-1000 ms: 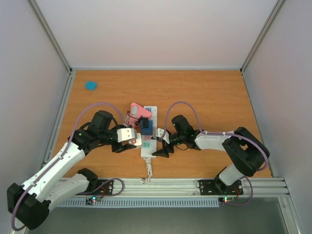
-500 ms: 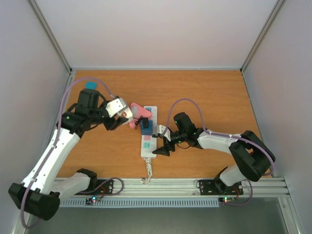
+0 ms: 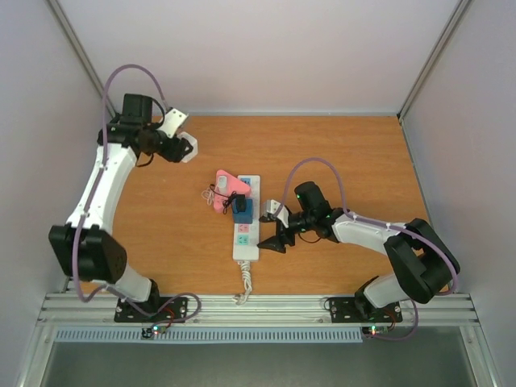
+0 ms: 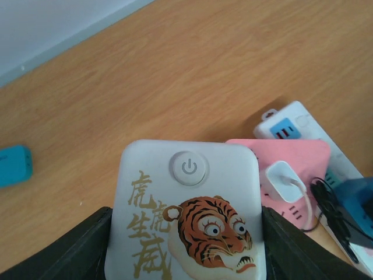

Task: Pull the plug off the socket

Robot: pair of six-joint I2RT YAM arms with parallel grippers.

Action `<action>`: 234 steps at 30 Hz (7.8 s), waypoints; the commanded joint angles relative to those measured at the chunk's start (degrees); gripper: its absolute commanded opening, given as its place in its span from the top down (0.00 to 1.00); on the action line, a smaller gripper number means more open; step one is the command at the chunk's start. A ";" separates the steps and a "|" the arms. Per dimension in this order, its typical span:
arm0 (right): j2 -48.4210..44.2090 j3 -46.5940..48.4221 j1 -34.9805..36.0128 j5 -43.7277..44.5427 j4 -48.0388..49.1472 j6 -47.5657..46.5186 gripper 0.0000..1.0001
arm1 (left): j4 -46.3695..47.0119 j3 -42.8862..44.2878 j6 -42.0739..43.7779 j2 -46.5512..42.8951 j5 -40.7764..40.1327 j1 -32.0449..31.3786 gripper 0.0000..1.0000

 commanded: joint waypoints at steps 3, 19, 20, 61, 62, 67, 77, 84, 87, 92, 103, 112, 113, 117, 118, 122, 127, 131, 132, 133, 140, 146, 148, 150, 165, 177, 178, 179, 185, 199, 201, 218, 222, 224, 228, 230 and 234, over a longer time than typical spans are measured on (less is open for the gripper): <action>-1.28 2.37 -2.79 -0.55 -2.16 -0.37 0.07 | -6.92 13.16 -8.30 11.75 5.23 7.09 0.69; -0.97 3.71 -4.87 0.63 -6.23 -0.65 0.07 | 4.10 17.89 -15.73 32.38 25.93 13.15 0.65; -0.95 3.84 -5.02 0.68 -6.56 -0.64 0.07 | 6.22 17.69 -16.31 32.99 25.99 13.21 0.64; 4.49 11.26 -5.96 3.58 -10.34 1.56 0.06 | 17.14 29.04 -22.15 53.39 26.29 19.28 0.11; 4.43 11.22 -5.96 3.51 -10.26 1.63 0.06 | 16.89 28.95 -21.93 53.07 26.10 19.37 0.10; 4.15 11.25 -5.96 3.23 -9.71 2.03 0.06 | 19.75 23.93 -20.99 48.24 24.50 19.34 0.01; 3.34 10.24 -6.00 2.67 -8.91 1.97 0.06 | 20.83 17.48 -16.57 40.71 13.61 18.98 0.01; 2.81 9.63 -5.96 2.05 -8.94 2.24 0.06 | 16.58 17.06 -10.14 38.88 16.58 17.55 0.17; 2.75 9.41 -5.87 1.92 -8.98 2.50 0.06 | 15.42 17.11 -7.05 38.74 16.39 16.01 0.21; 2.26 9.23 -5.87 1.98 -9.17 2.95 0.06 | 16.66 16.93 -6.71 39.84 14.98 14.85 0.33; 1.47 9.23 -5.87 2.70 -9.94 2.93 0.06 | 17.53 21.78 -11.40 45.20 10.61 16.21 0.59; 2.34 9.86 -5.87 2.39 -9.61 2.96 0.06 | 17.09 22.36 -11.94 45.04 8.91 17.25 0.63; 2.48 9.94 -5.91 2.36 -9.55 2.88 0.06 | 17.10 22.33 -11.93 44.84 9.19 17.33 0.63; 2.93 10.55 -5.87 2.50 -8.87 3.03 0.06 | 17.12 21.49 -10.97 42.73 11.01 17.41 0.50; 3.04 10.73 -5.91 2.52 -8.50 3.15 0.06 | 17.24 21.00 -10.48 41.69 11.78 17.43 0.44; 3.86 11.55 -5.87 2.62 -7.59 3.01 0.06 | 17.02 18.69 -7.99 36.54 15.08 17.43 0.16; 5.17 12.77 -5.87 2.44 -7.51 0.81 0.06 | 19.46 14.01 -6.53 28.68 17.34 17.43 0.00; 6.74 14.25 -5.87 2.23 -7.14 -1.40 0.06 | 19.10 13.44 -7.54 24.08 16.41 17.26 0.00; 7.31 15.00 -5.87 2.07 -7.13 -1.70 0.06 | 18.61 13.44 -6.66 23.06 16.89 17.26 0.00; 7.78 15.56 -5.87 1.90 -7.05 -1.97 0.06 | 18.20 13.44 -5.34 21.92 17.35 17.26 0.00; 11.10 17.89 -5.63 0.36 -6.78 -4.97 0.05 | 16.48 10.65 -4.00 14.58 21.87 16.67 0.00; 13.86 18.82 -5.05 -0.22 -4.90 -6.66 0.05 | 5.51 5.77 13.65 8.20 22.57 9.61 0.00; 14.79 18.93 -4.55 0.14 -4.33 -6.51 0.05 | 6.16 1.68 15.20 5.32 22.80 7.44 0.00; 15.42 18.83 -4.14 0.53 -2.00 -6.30 0.05 | 7.71 -2.83 13.78 2.42 22.73 5.26 0.00; 18.49 13.16 -0.36 5.43 13.56 -1.92 0.07 | 16.77 -23.12 -13.31 -10.96 15.29 -8.74 0.03; 19.65 9.25 1.37 8.79 24.75 4.33 0.30 | 16.51 -23.58 -22.89 -9.49 13.06 -11.44 0.05; 19.68 8.76 1.80 9.64 25.98 4.81 0.33 | 16.55 -23.56 -23.79 -9.35 12.15 -12.13 0.06; 19.74 8.36 2.19 10.18 26.98 5.21 0.35 | 16.51 -23.52 -24.28 -9.27 10.50 -12.98 0.07; 20.54 7.68 3.60 13.93 31.22 8.72 0.43 | 15.74 -23.11 -26.16 -8.69 4.47 -17.16 0.14; 22.42 6.77 6.86 25.98 37.83 14.89 0.49 | 11.53 -19.96 -26.17 -2.68 -4.58 -24.23 0.32; 22.50 6.61 6.95 26.77 38.11 14.89 0.49 | 11.43 -19.74 -26.17 -2.04 -5.24 -24.78 0.35; 22.32 5.36 7.45 29.94 41.08 15.96 0.52 | 12.34 -19.39 -29.59 0.76 -10.01 -27.38 0.61; 22.38 5.32 7.61 30.34 41.19 15.96 0.52 | 12.37 -19.34 -29.73 1.29 -9.95 -27.39 0.64; 22.53 5.44 7.66 30.69 41.21 15.96 0.52 | 12.52 -19.21 -29.94 1.56 -9.82 -27.34 0.68; 22.61 5.45 7.83 31.26 41.45 16.15 0.53 | 11.94 -18.71 -30.21 2.03 -9.62 -27.36 0.80; 22.65 5.45 7.80 31.35 41.48 16.21 0.54 | 11.86 -18.31 -30.33 1.93 -8.71 -27.39 0.84; 22.57 5.42 7.82 31.47 41.14 16.14 0.54 | 11.76 -17.78 -30.81 1.49 -7.86 -27.39 0.94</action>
